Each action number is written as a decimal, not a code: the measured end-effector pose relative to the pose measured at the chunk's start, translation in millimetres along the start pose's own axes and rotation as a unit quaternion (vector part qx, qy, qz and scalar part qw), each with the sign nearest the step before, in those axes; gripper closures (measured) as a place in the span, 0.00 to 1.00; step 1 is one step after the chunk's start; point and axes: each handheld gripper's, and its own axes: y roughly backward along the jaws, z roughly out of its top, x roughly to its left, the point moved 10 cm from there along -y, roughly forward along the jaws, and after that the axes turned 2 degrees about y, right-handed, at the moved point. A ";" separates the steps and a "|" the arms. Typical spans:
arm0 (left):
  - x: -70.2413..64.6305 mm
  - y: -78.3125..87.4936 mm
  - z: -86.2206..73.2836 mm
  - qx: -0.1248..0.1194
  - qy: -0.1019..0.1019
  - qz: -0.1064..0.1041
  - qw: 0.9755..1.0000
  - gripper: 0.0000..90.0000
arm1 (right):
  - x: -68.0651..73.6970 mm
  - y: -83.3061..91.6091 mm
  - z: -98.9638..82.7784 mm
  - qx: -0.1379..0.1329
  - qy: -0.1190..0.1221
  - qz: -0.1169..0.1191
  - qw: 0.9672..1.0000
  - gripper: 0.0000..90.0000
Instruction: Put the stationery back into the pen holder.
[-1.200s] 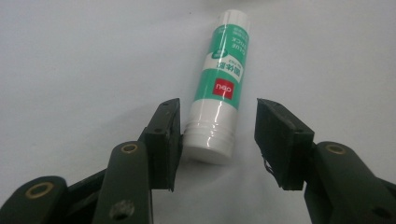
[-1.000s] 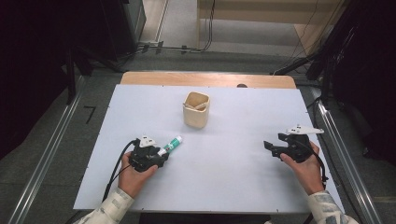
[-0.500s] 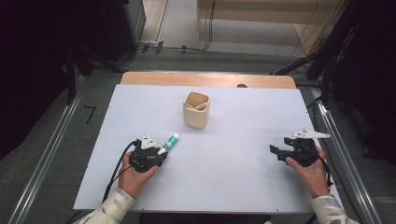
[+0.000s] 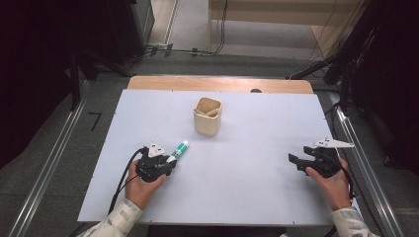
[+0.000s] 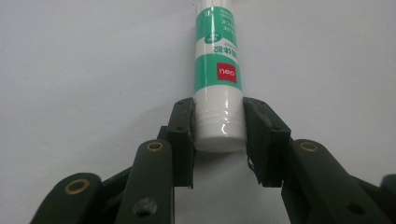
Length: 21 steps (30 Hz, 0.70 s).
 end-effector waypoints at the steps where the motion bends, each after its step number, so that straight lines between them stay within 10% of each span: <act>1: -0.4 0.5 0.7 -0.002 0.001 -0.001 1.000 0.73 | 0.0 0.2 0.2 -0.001 -0.001 0.000 1.000 0.30; 21: 0.4 13.8 16.2 -0.053 0.019 -0.005 0.998 0.73 | -0.6 -0.1 0.0 -0.001 -0.004 0.000 1.000 0.30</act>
